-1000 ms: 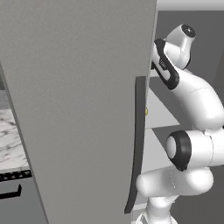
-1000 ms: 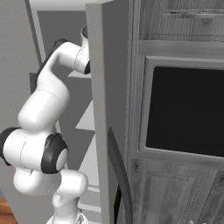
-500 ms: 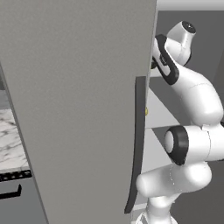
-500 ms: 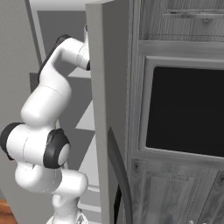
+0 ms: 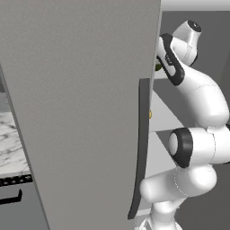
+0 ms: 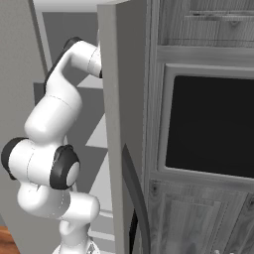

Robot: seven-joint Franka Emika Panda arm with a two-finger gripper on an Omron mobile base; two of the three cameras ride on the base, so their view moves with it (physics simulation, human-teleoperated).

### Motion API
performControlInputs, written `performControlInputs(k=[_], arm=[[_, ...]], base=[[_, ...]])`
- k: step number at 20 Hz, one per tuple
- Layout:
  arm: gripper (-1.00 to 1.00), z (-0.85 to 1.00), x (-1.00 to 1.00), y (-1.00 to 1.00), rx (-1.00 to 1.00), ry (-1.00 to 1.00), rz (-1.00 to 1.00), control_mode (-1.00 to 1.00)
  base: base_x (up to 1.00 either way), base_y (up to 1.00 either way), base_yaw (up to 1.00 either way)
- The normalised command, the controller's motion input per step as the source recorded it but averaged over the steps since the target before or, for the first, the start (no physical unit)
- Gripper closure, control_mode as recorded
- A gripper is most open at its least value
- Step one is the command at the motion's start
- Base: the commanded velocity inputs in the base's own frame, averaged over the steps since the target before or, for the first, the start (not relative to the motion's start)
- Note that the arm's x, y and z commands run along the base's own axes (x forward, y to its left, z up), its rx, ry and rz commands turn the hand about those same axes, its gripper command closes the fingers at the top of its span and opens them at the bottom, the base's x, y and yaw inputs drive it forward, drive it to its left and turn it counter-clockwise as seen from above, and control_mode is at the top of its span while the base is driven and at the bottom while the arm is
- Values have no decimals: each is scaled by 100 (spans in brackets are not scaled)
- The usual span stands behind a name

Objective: Take the peach, lime, and potato from the freezer and place them in the bowl on the counter.

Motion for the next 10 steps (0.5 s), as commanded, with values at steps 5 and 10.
performControlInputs(k=[5, 10], arm=[[100, 0, -9, 0, 0, 0, 0, -100], [100, 5, -45, -1, 0, 0, -6, -100]], base=[[0, 0, 0], [0, 0, 0]])
